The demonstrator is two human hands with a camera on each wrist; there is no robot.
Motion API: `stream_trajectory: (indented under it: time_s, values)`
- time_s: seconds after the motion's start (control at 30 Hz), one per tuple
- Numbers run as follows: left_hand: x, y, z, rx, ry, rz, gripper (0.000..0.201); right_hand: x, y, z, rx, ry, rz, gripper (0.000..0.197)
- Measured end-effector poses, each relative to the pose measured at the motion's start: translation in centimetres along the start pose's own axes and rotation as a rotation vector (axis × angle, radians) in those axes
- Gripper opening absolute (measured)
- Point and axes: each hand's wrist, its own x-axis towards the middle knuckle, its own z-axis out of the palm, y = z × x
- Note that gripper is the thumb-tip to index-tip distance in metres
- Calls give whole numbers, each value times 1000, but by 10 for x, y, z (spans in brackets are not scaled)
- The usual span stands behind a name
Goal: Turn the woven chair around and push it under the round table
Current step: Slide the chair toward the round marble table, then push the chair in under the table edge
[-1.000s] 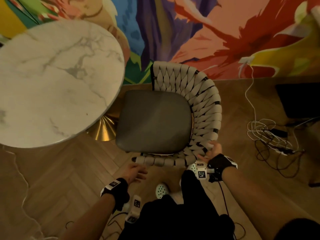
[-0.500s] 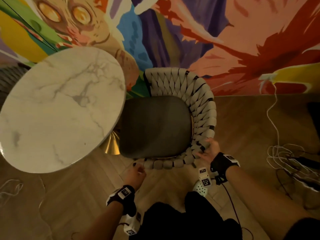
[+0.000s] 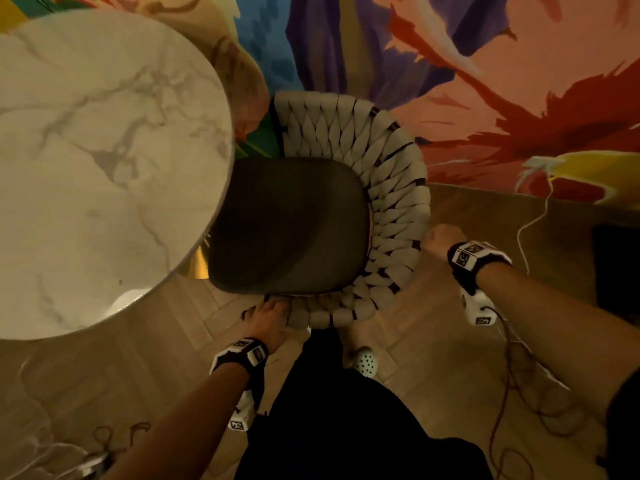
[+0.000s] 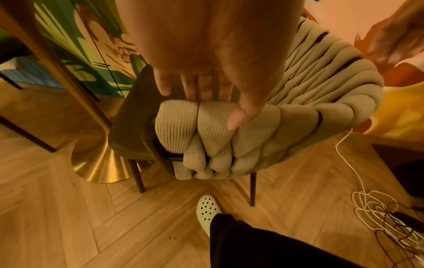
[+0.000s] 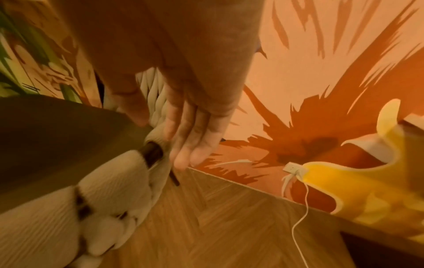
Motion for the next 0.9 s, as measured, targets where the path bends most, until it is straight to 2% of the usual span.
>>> stream_trajectory:
  time_s: [0.1,0.2,0.3,0.43,0.5,0.57,0.6,0.7,0.77,0.9]
  values:
    - [11,-16,-13,-45,-57,-4,45,7,-14,-25,-39,72,-9,35]
    - [18,-25,-24,-86,-116,23,48,20,-26,-36,11,105,-15,36]
    - [18,-34,-34,-241,-157,19,48,39,-35,-35,84,91,27,49]
    - [24,-64,-21,-421,-170,-153,55,64,-41,-29,220,53,156,65]
    - [24,-68,-25,-565,-180,-257,41,77,-37,-31,297,74,219,69]
    - [25,-72,-31,-826,-118,-460,24,89,-30,-35,346,80,261,71]
    - [25,-75,-32,-996,-92,-570,24,96,-25,-37,364,67,272,68]
    - [23,-80,-36,-1390,-121,-838,48,111,-21,-39,401,14,263,55]
    - [22,-80,-28,-1534,-183,-886,52,117,-25,-40,389,-26,255,54]
    - [27,-62,-17,-1718,-213,-826,43,127,-29,-40,364,-23,240,55]
